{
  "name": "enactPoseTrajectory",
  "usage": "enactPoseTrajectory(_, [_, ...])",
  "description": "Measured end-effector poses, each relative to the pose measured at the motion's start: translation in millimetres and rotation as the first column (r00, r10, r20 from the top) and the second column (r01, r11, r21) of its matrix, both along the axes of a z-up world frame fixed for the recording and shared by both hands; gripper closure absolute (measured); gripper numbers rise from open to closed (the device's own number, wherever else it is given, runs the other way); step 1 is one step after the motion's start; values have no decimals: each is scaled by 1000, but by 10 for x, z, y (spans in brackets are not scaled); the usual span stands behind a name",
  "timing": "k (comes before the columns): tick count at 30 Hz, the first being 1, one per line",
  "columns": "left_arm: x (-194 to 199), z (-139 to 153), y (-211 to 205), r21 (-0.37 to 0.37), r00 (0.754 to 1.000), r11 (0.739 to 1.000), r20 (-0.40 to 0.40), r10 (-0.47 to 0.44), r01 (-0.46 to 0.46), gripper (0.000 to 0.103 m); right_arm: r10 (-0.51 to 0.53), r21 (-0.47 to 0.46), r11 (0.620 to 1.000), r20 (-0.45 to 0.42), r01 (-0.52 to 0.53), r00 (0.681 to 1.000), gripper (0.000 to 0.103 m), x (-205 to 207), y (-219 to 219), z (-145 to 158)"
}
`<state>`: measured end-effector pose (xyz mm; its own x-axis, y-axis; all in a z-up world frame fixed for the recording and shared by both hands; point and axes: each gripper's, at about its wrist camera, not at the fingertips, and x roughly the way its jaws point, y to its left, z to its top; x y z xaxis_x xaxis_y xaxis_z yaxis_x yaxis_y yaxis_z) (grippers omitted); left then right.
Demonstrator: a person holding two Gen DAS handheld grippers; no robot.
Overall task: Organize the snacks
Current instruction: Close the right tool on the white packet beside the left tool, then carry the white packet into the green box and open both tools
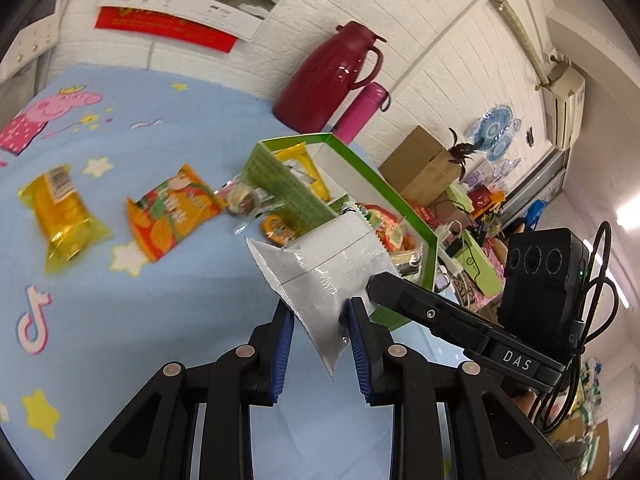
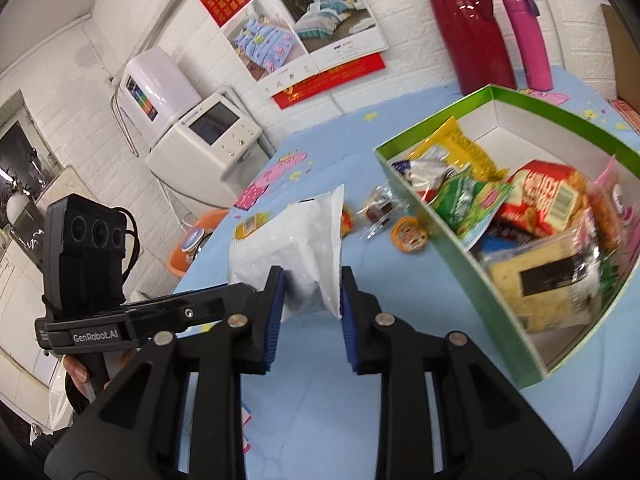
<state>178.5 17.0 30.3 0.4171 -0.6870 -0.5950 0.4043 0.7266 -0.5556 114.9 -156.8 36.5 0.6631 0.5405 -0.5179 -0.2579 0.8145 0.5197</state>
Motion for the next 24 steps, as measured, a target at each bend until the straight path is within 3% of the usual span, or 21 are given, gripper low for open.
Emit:
enactPoseTrajectory(10, [527, 264, -819, 11, 991, 993, 60, -116, 116, 76, -175, 36, 984, 43, 173, 984, 74, 207, -752, 166])
enactPoseTrajectory(17, [936, 175, -1229, 46, 990, 990, 36, -138, 136, 76, -237, 42, 971, 16, 237, 971, 74, 494, -1067, 30])
enactPoseTrajectory(20, [1029, 109, -1315, 85, 992, 990, 51, -116, 111, 74, -267, -1, 964, 18, 267, 964, 68, 565, -1141, -61])
enactPoseTrajectory(21, [1049, 87, -1332, 111, 994, 990, 66, -90, 83, 66, -282, -30, 959, 24, 283, 959, 51, 568, -1163, -86])
enactPoseTrajectory(22, [1063, 70, -1338, 124, 994, 990, 74, -74, 65, 46, -305, -44, 951, 28, 306, 952, 43, 559, -1201, -107])
enactPoseTrajectory(23, [1065, 52, -1326, 130, 995, 991, 84, -47, 36, 36, -325, -42, 944, 30, 326, 945, 35, 551, -1253, -120])
enactPoseTrajectory(24, [1058, 40, -1301, 131, 995, 991, 94, -21, 8, 26, -341, -34, 939, 29, 342, 940, 35, 535, -1304, -124])
